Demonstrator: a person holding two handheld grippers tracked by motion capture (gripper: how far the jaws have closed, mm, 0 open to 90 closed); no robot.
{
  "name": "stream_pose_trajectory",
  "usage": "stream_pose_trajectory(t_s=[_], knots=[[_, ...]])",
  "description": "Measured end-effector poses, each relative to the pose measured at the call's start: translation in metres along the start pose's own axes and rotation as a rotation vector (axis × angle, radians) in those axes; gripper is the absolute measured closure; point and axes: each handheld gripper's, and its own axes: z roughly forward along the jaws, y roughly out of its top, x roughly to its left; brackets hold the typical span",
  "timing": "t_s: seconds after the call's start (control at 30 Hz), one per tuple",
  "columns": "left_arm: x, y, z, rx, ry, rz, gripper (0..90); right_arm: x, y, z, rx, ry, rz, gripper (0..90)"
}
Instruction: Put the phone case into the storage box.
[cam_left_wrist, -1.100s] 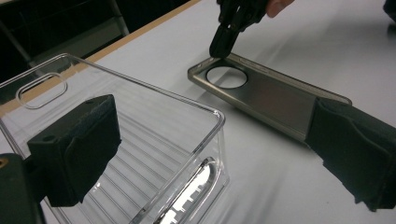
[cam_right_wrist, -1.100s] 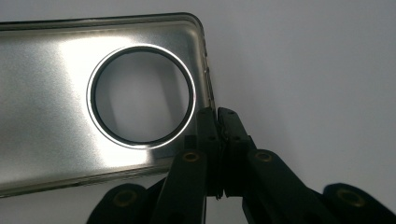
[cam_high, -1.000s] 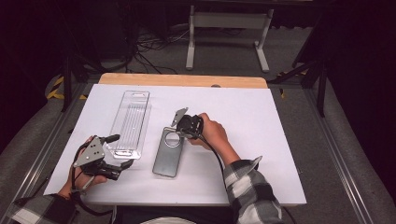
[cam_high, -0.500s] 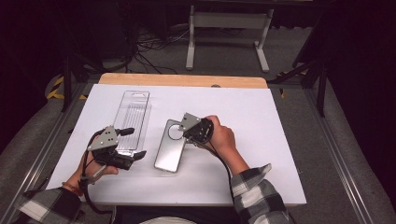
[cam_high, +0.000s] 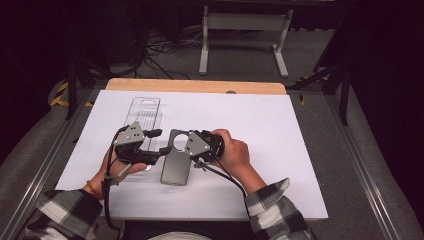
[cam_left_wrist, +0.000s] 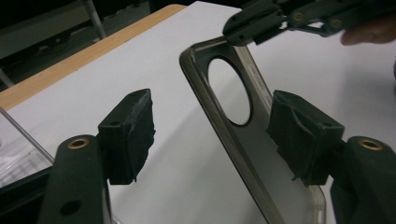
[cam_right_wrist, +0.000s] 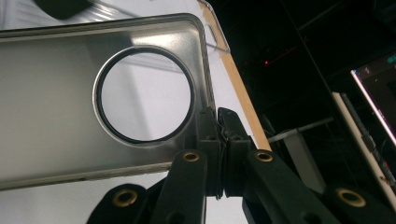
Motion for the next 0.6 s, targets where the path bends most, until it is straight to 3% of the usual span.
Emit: stream_pose_trajectory(t_s=[0.03, 0.13, 0.33, 0.43, 0.47, 0.5, 0.6], knots=[[0.001, 0.002, 0.001, -0.009, -0.007, -0.011, 37.9, 0.001, 0.001, -0.001, 0.000, -0.007, -0.011, 88.5], [0.002, 0.005, 0.003, -0.010, -0.012, -0.021, 48.8, 0.008, 0.005, -0.003, 0.007, -0.033, -0.075, 88.5], [0.006, 0.007, 0.004, -0.013, -0.018, -0.057, 59.9, 0.015, 0.011, -0.006, -0.020, -0.083, -0.130, 88.5], [0.008, 0.007, 0.003, -0.017, -0.025, -0.073, 63.3, 0.017, 0.013, -0.008, -0.026, -0.089, -0.149, 88.5], [0.008, 0.007, 0.003, -0.017, -0.031, -0.073, 65.3, 0.018, 0.015, -0.009, -0.017, -0.083, -0.180, 88.4], [0.007, 0.006, 0.002, -0.019, -0.034, -0.075, 68.0, 0.020, 0.016, -0.009, -0.024, -0.108, -0.170, 88.4], [0.005, 0.007, 0.003, -0.015, -0.039, -0.071, 74.7, 0.020, 0.016, -0.010, -0.024, -0.100, -0.184, 88.4]])
